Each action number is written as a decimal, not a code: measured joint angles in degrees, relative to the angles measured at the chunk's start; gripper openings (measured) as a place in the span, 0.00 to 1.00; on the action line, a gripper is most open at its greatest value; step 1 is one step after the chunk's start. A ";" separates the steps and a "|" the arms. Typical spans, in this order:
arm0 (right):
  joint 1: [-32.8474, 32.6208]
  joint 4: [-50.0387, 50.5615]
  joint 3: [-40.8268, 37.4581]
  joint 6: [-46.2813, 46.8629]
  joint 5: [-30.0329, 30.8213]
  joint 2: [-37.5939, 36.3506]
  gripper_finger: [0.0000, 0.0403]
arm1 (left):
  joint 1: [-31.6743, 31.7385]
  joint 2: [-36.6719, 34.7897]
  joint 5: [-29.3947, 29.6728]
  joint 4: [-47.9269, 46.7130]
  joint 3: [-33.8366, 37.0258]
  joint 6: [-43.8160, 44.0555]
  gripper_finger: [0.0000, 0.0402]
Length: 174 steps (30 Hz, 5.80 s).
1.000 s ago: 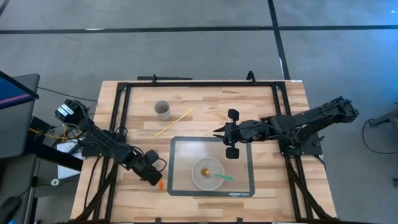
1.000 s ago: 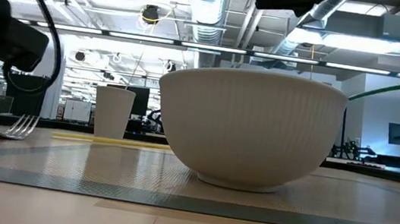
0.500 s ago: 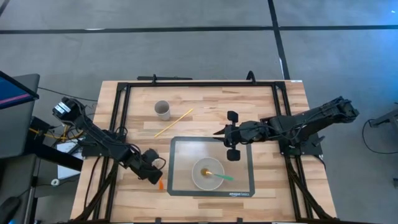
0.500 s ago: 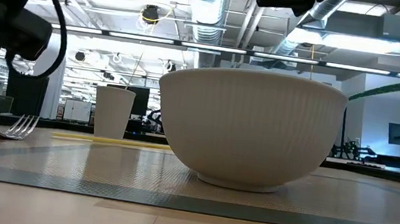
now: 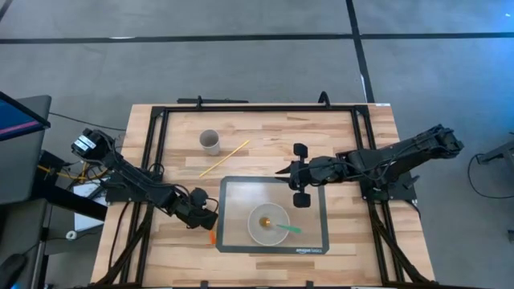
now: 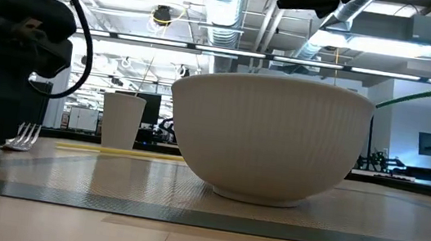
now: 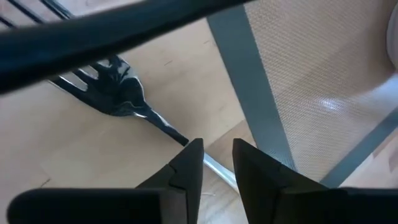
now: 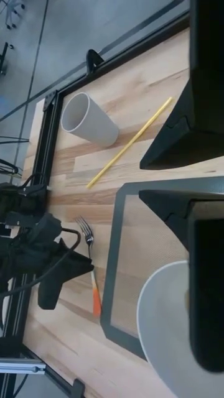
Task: Pick & Place Utensil
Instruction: Put the orange fork into the gray bowl
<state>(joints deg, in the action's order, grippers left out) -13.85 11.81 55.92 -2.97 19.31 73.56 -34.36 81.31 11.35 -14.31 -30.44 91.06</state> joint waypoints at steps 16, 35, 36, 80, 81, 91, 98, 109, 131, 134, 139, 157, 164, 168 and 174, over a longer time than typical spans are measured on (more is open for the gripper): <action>0.00 0.17 0.00 0.00 0.02 0.00 0.14 | -0.62 -3.59 -5.67 -0.28 0.39 3.75 0.22; 0.00 0.15 0.00 0.01 0.02 0.00 0.14 | -1.87 -3.34 -7.28 -1.63 -2.75 5.56 0.16; 0.00 0.15 0.00 0.01 0.02 0.00 0.14 | -2.08 -3.34 -7.24 -2.42 -2.75 5.65 0.15; 0.36 -0.85 0.11 -0.44 0.05 1.95 0.14 | -2.35 1.33 -0.76 2.29 0.56 3.90 0.24; 0.50 -0.23 0.01 -0.92 0.05 2.39 0.14 | -2.35 2.16 -0.83 2.59 0.43 3.90 0.23; 1.65 -1.75 -0.05 -2.10 -0.07 4.70 0.14 | -2.32 0.32 0.86 3.79 0.79 -2.13 0.03; 1.36 -1.63 0.00 -0.12 -5.83 4.26 0.14 | -2.11 -5.88 5.58 4.33 0.08 -7.45 0.01; -0.37 2.07 0.00 5.98 -15.81 4.37 0.14 | 1.24 -8.83 3.52 5.73 -13.72 -27.24 0.01; -5.38 4.21 0.24 13.24 -16.41 16.04 0.14 | 17.82 16.66 -45.25 19.86 -22.80 -7.38 0.01; -5.93 4.17 0.14 14.05 -16.33 16.11 0.14 | 19.37 17.99 -46.72 19.88 -22.75 -6.33 0.01; -6.51 3.81 0.17 14.39 -16.62 16.99 0.14 | 21.35 18.35 -50.06 19.96 -22.75 -4.58 0.01; -6.40 3.59 0.15 15.07 -19.53 21.31 0.14 | 28.62 18.35 -52.51 20.26 -22.71 -1.04 0.01; -6.38 3.50 0.15 15.07 -19.52 21.31 0.14 | 27.93 18.32 -51.88 19.99 -21.21 -1.17 0.01; -6.38 3.36 0.15 15.07 -19.53 21.31 0.14 | 27.56 18.32 -51.83 20.07 -19.60 -1.06 0.01; -6.38 2.62 0.15 15.06 -19.52 21.29 0.14 | 27.55 18.30 -51.18 20.40 -18.47 -1.00 0.01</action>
<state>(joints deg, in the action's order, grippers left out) -20.23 14.44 56.07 12.10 -0.21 94.85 -6.81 99.61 -39.82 6.09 -48.90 90.06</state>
